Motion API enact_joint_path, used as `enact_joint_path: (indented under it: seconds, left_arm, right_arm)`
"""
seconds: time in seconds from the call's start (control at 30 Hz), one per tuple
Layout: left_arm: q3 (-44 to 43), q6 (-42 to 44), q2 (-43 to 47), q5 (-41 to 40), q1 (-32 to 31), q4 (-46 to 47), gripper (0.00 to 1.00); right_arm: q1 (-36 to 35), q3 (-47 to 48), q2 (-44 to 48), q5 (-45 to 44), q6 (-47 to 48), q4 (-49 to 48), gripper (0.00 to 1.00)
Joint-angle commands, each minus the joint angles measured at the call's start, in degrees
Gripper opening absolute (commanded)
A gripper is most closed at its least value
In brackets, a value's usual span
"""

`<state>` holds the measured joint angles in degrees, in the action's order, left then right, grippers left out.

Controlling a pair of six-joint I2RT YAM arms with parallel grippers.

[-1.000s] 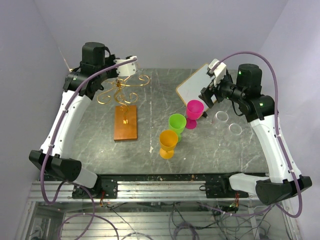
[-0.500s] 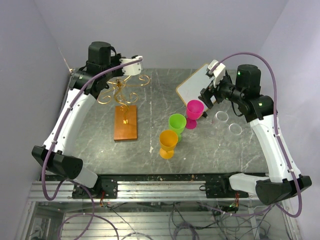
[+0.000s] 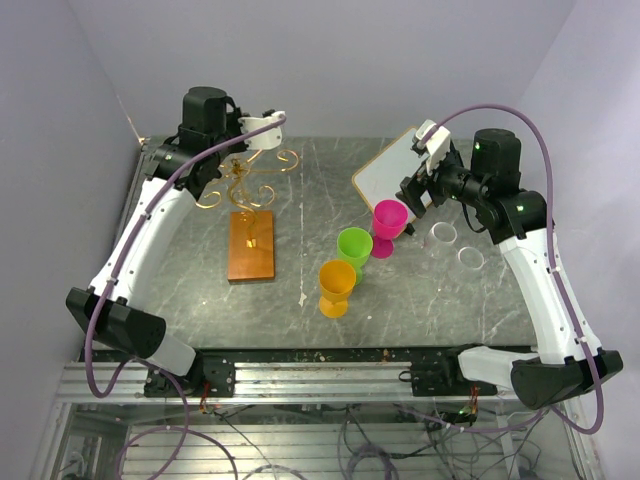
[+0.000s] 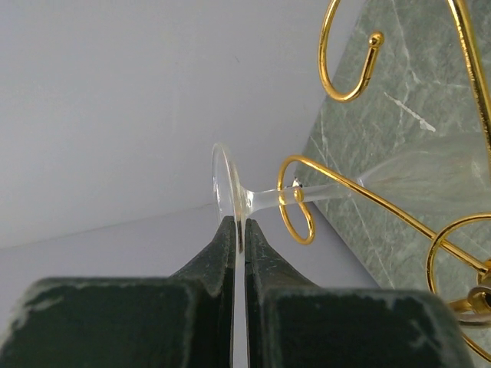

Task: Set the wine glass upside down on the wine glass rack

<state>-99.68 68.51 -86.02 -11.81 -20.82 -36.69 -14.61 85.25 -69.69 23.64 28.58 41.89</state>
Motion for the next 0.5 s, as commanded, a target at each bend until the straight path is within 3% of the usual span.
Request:
enact_joint_path:
  seconds: [0.0, 0.47]
  left_arm:
    - [0.1, -0.6, 0.0, -5.0, -0.4, 3.5, 0.07]
    - [0.4, -1.1, -1.0, -5.8, -0.3, 5.1, 0.07]
  right_arm:
    - [0.3, 0.4, 0.1, 0.6, 0.6, 0.2, 0.87]
    - [0.3, 0.4, 0.1, 1.0, 0.8, 0.4, 0.88]
